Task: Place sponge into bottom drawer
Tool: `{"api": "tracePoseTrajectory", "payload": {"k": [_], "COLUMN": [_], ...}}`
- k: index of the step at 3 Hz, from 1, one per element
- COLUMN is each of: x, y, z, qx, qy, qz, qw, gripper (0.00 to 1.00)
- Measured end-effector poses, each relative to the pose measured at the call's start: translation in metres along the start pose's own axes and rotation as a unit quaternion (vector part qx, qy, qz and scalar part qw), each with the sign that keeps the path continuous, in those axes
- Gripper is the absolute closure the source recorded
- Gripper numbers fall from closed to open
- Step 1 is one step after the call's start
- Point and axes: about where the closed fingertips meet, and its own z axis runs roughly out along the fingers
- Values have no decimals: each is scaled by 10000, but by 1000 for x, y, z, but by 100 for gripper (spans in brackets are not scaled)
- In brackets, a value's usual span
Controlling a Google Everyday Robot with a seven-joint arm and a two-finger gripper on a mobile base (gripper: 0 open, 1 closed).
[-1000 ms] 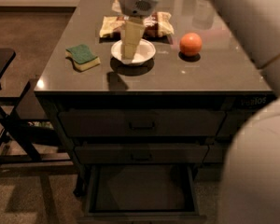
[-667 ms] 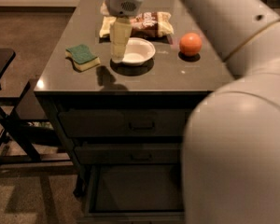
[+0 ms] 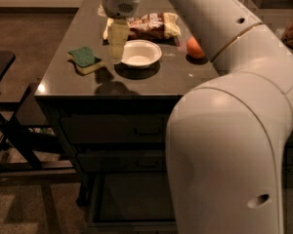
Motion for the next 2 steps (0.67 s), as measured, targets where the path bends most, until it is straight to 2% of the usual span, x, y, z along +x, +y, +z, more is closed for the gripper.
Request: {"api": "tracePoseTrajectory", "payload": {"k": [1, 2], "x": [-4, -17], "y": [-4, -23], "z": [5, 25], "qx": [29, -1], "qy": [-114, -308], "qz": [-73, -275], "qw": [9999, 9991], "gripper": [0, 0]}}
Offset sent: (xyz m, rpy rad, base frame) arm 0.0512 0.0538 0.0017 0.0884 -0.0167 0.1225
